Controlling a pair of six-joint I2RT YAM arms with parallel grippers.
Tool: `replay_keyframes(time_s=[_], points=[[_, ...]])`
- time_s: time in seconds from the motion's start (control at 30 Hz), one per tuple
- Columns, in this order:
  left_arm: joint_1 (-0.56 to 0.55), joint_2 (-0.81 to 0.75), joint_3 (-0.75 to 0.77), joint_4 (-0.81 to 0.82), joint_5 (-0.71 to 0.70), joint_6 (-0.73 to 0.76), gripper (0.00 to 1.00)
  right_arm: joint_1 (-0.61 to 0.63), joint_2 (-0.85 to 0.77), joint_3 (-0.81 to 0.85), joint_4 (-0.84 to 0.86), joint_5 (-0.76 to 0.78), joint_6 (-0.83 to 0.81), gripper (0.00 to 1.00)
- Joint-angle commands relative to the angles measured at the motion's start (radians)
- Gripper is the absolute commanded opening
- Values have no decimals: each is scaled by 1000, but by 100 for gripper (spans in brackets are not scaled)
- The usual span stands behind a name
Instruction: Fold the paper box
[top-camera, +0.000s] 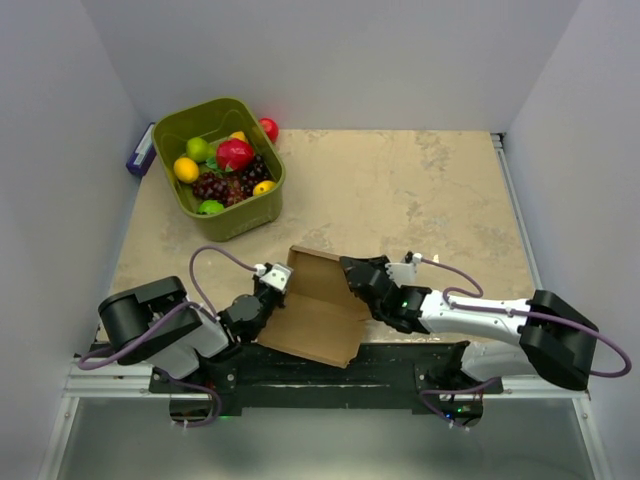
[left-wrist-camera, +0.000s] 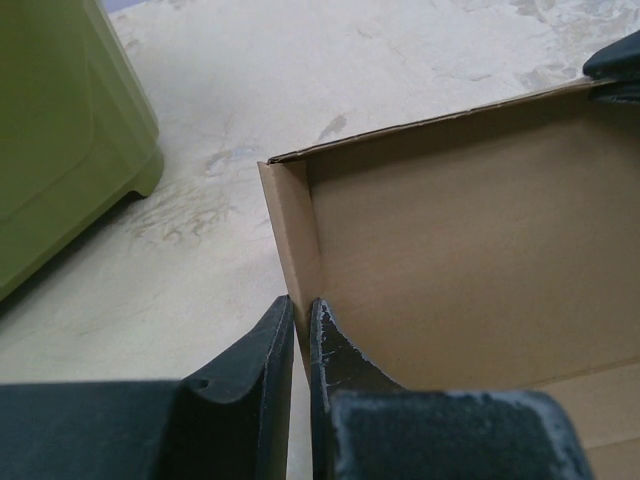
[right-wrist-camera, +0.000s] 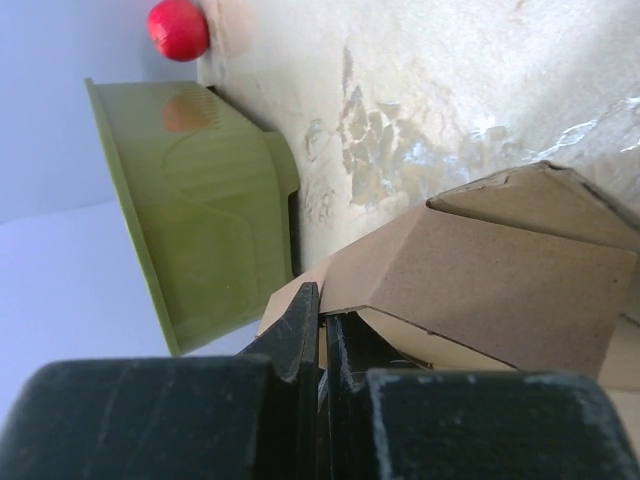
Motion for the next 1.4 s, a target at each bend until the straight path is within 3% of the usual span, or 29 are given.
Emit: replay_keyframes(time_s=[0.0, 0.33, 0.83, 1.07, 1.37], points=[[-31, 31, 2, 379, -145, 134, 0, -3, -34, 55, -22, 105, -66, 0], [-65, 94, 32, 422, -414, 201, 0, -2, -46, 45, -14, 102, -61, 0], [-65, 109, 32, 447, -478, 239, 0, -2, -54, 44, -28, 109, -64, 0], [-65, 68, 28, 363, -330, 153, 0, 2, -36, 53, 47, 93, -165, 0], [-64, -56, 22, 182, -222, 24, 20, 14, -13, 51, 117, 81, -213, 0]])
